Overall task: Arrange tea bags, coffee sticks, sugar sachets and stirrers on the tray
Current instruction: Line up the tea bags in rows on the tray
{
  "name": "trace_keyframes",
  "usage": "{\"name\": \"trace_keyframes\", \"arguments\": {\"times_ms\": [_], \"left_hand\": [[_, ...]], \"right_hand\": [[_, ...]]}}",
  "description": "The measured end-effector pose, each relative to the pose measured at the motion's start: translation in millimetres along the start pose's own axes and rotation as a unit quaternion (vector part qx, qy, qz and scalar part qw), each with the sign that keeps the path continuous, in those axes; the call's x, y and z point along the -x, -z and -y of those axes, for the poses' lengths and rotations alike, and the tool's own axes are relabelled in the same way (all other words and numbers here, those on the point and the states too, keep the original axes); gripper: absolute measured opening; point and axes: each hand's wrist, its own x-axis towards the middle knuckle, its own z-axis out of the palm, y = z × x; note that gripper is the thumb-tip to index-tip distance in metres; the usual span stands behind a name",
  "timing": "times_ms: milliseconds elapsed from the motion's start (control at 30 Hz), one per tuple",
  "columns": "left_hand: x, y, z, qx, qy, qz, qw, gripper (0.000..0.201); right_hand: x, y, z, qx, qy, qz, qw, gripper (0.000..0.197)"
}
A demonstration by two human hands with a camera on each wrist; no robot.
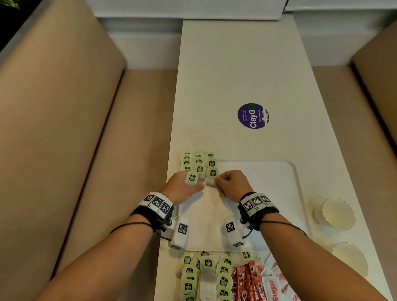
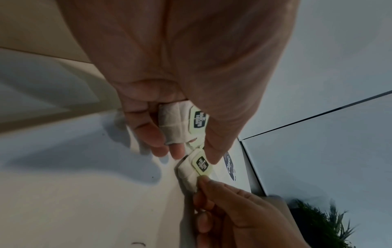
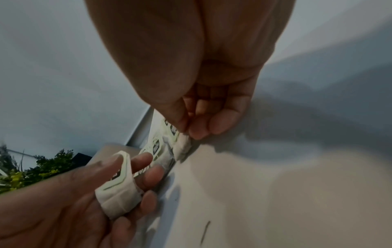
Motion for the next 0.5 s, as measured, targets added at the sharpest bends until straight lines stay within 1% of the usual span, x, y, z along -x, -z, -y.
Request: {"name": "trace_keyframes", "arguments": {"times_ms": [100, 233, 333, 400, 500], "left_hand": [[0.2, -3.5, 2.0, -0.004, 0.002, 0.005, 1.000, 0.016], [-0.7, -4.6, 5.9, 0.002, 0.006, 0.013, 1.000, 0.021], [0.1, -4.9, 5.7, 0.003, 0.003, 0.016, 1.000, 0.019], [1.0, -3.6, 4.0, -0.002, 0.007, 0.023, 1.000, 0.019], [0.5, 0.0, 7.1, -0.002, 0.023, 0.045, 0.999, 0.031]], "right_hand": [[-4.5, -1.4, 3.1, 0.031, -0.002, -0.019, 0.999, 0.036], [-8.8, -2.8, 8.7, 0.047, -0.008, -0.021, 0.999, 0.026], [-9.6, -2.9, 11.6, 0.053, -0.007, -0.027, 0.998, 0.020], [-9.2, -2.9, 13.2, 0.033, -0.011, -0.036, 0.999, 0.017], [-4.4, -3.0, 14.2, -0.018, -0.028, -0.057, 0.998, 0.014]]}}
